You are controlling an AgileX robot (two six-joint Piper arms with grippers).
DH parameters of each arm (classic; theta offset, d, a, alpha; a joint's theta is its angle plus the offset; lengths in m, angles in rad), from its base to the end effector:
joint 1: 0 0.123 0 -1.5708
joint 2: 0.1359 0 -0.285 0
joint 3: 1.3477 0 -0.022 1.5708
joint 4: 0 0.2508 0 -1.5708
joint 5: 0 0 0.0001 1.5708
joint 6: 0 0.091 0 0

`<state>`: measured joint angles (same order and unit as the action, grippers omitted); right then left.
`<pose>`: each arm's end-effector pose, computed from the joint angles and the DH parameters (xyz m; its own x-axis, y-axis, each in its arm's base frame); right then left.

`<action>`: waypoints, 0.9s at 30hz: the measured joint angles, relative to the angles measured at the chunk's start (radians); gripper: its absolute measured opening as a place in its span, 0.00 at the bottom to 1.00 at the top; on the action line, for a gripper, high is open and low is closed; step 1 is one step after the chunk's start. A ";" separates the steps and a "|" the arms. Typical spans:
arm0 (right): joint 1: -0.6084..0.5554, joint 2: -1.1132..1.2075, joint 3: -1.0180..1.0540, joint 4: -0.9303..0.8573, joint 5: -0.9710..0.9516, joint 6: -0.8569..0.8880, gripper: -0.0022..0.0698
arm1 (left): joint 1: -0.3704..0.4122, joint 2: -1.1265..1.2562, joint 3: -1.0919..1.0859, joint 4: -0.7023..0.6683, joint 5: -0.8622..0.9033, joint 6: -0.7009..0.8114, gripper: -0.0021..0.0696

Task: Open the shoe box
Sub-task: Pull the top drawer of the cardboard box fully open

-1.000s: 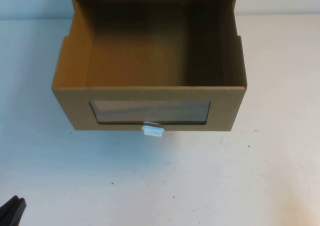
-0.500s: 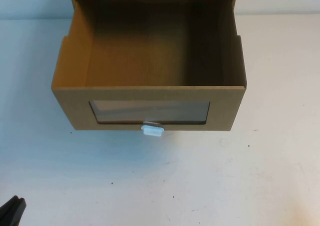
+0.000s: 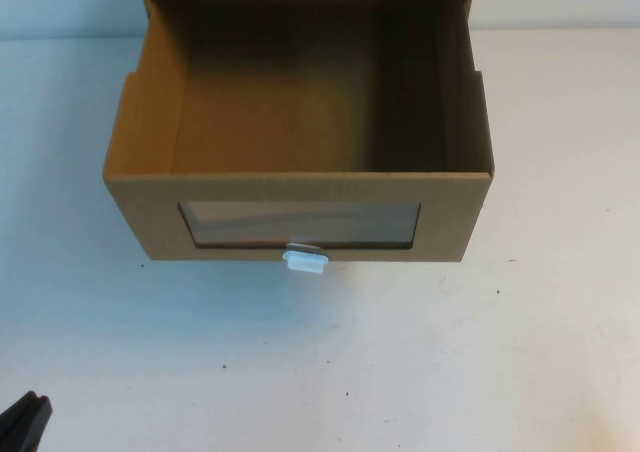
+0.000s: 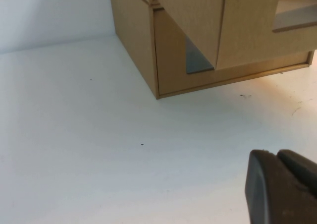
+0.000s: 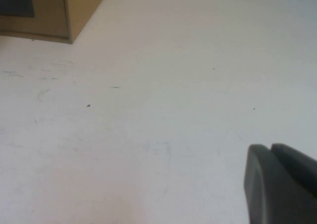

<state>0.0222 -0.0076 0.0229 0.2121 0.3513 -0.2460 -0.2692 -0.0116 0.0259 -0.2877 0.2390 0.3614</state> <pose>0.0531 0.0078 0.1749 -0.2642 -0.0522 -0.9631 -0.1043 0.9942 -0.0253 0.0518 -0.0207 0.1843 -0.1231 0.1182 -0.9853 0.3405 0.9377 0.0699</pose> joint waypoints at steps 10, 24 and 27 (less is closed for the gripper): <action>0.000 0.000 0.000 0.024 0.001 -0.001 0.01 | 0.000 0.000 0.000 0.000 0.000 0.000 0.02; 0.001 0.000 0.000 0.035 0.003 -0.004 0.01 | 0.081 0.000 0.000 0.264 0.102 -0.251 0.02; 0.001 0.000 0.000 0.035 0.005 -0.004 0.01 | 0.100 0.000 0.000 0.264 0.139 -0.297 0.02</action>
<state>0.0228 -0.0076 0.0229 0.2472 0.3560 -0.2498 -0.1690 -0.0116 0.0259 -0.0237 0.3776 0.0640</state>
